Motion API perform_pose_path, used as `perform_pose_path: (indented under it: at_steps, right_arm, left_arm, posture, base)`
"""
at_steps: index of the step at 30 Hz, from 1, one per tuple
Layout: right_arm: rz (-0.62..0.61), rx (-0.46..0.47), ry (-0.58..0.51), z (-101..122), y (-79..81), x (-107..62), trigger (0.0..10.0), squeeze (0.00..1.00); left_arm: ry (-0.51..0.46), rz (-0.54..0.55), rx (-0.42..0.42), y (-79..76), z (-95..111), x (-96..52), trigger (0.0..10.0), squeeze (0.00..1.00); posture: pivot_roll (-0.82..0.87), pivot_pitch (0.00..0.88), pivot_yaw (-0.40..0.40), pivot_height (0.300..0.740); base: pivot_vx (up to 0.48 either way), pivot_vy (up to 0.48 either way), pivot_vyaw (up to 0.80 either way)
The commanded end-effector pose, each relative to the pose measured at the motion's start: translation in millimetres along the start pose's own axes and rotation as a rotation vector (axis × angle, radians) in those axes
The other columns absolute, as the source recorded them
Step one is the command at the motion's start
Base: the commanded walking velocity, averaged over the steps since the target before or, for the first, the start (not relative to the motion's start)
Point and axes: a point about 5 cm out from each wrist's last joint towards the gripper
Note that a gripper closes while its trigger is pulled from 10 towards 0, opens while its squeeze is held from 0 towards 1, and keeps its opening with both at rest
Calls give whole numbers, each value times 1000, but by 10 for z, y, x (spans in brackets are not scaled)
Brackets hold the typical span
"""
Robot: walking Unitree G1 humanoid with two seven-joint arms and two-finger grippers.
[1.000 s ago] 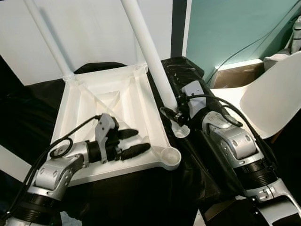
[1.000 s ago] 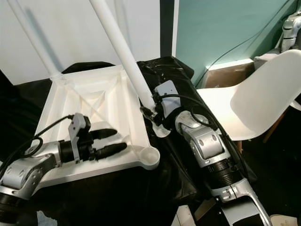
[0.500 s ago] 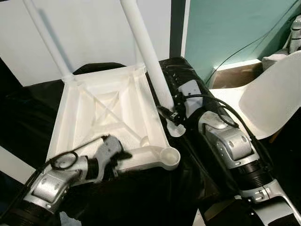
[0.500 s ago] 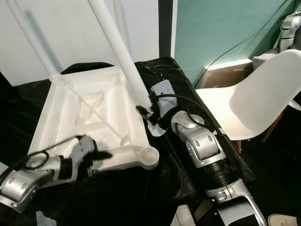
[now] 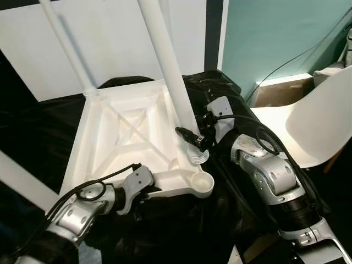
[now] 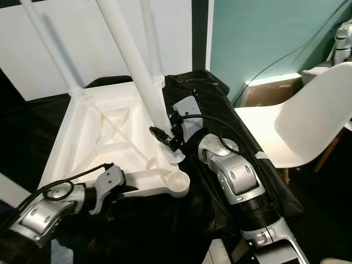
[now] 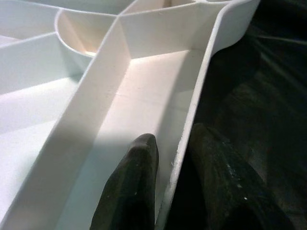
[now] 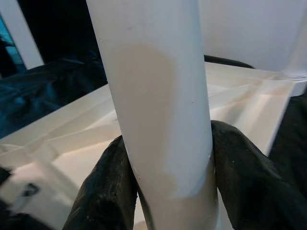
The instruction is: Building children table
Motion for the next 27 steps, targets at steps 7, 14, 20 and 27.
perform_pose_path:
  at_steps: [7,14,20,27]
  right_arm:
    - [18,22,12,-70,59,-20,10000,0]
    - [18,29,14,-94,74,-18,10000,0]
    - [12,31,13,-102,70,-19,10000,0]
    - [11,32,12,-106,76,-19,10000,0]
  left_arm:
    - [-40,44,-35,88,49,82,10000,0]
    - [-95,96,-19,256,174,18,10000,0]
    - [-202,176,-40,431,347,-29,10000,0]
    - [-260,300,-71,637,456,-59,10000,0]
  posture:
    - [-46,0,58,740]
    - [-49,0,68,740]
    - [-53,0,74,740]
    - [-59,0,76,740]
  base:
    - [0,0,0]
    - [0,0,0]
    - [0,0,0]
    - [0,0,0]
Point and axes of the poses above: a point about 5 cm out from each wrist's last joint towards the gripper, its own x axis pointing out of the wrist towards the gripper, its own z axis along the axis of the wrist's last joint, y = z × x, and after that the axes turned 10 degrees about x, right-handed
